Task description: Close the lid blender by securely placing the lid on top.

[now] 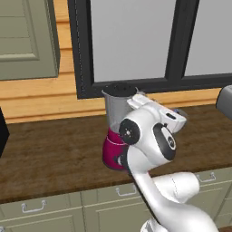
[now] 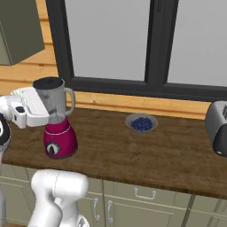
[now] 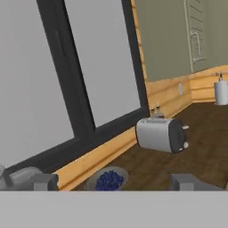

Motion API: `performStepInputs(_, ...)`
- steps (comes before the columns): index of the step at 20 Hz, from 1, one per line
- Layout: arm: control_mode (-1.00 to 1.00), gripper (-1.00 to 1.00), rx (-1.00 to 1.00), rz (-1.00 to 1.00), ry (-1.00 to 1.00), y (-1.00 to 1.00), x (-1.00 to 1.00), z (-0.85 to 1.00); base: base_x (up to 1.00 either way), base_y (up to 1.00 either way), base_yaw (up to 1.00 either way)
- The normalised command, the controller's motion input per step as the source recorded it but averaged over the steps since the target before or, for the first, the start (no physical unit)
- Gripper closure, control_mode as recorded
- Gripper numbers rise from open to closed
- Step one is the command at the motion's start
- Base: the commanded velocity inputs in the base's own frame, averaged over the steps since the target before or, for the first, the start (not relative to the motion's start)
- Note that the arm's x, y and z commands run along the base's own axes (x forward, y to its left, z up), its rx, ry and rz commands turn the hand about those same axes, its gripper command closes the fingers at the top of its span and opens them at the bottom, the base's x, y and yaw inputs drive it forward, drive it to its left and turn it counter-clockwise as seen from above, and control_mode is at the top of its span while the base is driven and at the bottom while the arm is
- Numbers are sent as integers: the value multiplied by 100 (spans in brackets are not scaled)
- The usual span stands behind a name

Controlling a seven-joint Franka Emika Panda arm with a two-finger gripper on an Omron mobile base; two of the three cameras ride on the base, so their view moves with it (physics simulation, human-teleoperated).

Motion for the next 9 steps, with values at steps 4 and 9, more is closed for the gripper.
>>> performStepInputs(4,-100,-100,22,-11,2,-100,-100,-47,0,0,0)
performStepInputs(9,-100,-100,3,-4,2,-17,-21,0,0,0,0)
